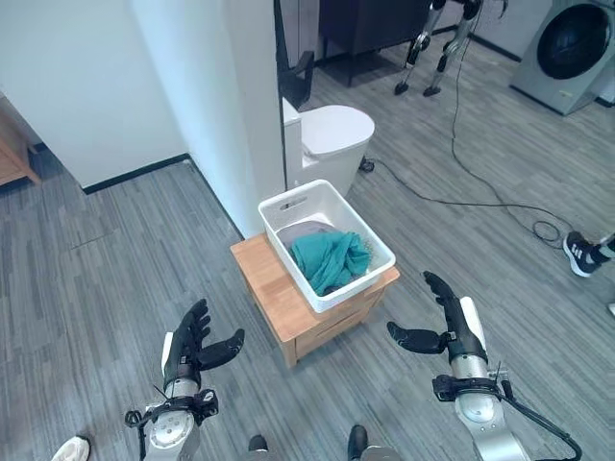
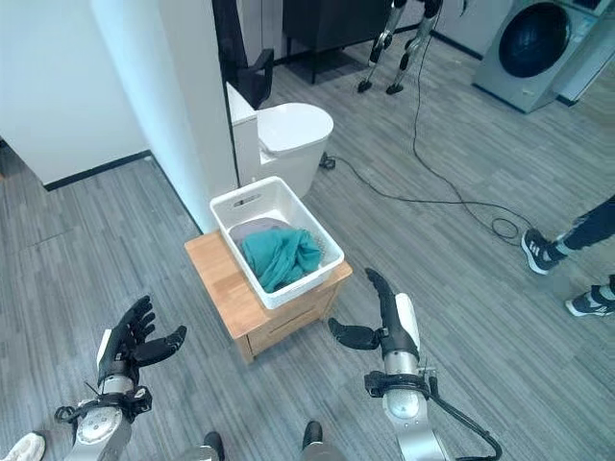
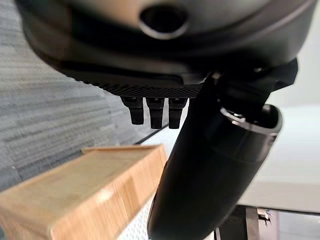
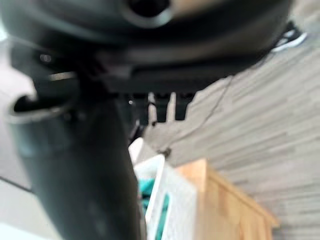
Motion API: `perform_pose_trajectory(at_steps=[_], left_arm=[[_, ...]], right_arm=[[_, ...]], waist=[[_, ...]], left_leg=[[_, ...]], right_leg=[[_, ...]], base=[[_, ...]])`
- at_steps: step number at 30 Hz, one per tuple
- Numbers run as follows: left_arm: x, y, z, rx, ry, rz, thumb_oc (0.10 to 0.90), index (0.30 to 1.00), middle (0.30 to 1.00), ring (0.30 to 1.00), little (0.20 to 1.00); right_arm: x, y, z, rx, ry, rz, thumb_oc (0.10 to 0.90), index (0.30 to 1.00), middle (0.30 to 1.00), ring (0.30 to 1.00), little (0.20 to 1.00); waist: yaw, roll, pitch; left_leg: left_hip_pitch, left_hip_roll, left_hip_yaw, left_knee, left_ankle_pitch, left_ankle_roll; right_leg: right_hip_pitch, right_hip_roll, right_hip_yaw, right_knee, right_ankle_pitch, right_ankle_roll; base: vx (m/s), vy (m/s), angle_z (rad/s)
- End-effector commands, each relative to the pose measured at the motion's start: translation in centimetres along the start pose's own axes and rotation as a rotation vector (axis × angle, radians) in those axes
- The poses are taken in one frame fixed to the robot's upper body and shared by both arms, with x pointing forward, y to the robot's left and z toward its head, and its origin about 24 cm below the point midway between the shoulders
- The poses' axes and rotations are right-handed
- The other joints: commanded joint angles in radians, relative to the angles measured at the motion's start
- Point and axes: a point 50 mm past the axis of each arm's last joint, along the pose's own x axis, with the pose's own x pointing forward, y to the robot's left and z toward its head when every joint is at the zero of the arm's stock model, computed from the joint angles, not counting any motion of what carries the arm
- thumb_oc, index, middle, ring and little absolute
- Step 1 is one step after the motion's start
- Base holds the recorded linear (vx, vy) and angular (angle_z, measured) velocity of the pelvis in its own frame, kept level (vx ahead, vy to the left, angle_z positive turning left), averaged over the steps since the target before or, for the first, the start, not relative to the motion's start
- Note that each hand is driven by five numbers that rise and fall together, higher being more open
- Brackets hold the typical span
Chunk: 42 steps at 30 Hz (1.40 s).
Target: Pick up bed clothes into laundry basket.
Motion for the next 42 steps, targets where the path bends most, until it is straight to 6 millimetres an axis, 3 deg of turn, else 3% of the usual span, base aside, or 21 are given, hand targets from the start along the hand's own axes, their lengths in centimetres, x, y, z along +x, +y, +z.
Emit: perform_pose_trajectory(at_steps=[1,32,42], left_arm=[[1.0,-0.1,4.2,0.043,-0.223,-0.032,0.800,0.900,0.900,0.900,0.900],[0.8,-0.4,4.3,-0.001,-0.233,-0.047,0.800,0.900,0.900,0.900,0.900],[0.5,-0.3,3.8,-0.120,-0.195,-0.035,0.800,0.900,0.900,0.900,0.900]], right_arm=[[0.8,-2.3,4.6,0.089,-0.248,-0.118,0.800,0.900,0.900,0.900,0.900],[0.1,-1.2,3.5,0.109,-0.196,-0.066,0.800,0.900,0.900,0.900,0.900],[0.1,-1.1,3.3,0.067,-0.189,-0.060,0.800,0.900,0.900,0.900,0.900]], waist=[[0.004,-0.021,-0.056],[-0.019,0.007,-0.059],[-0.016,0.008,-0.060]], left_leg=[[-0.045,0.010,-0.006,0.035,-0.022,0.023],[-0.026,0.018,-0.020,0.011,-0.014,0.013],[-0.027,0.015,-0.027,0.009,-0.014,0.013]], right_leg=[[0.059,-0.106,-0.055,0.019,-0.074,0.090],[0.063,-0.104,-0.060,0.023,-0.069,0.086],[0.065,-0.103,-0.065,0.021,-0.070,0.085]], base=[[-0.01,-0.052,-0.01],[0.00,-0.006,0.01],[0.00,0.000,0.00]])
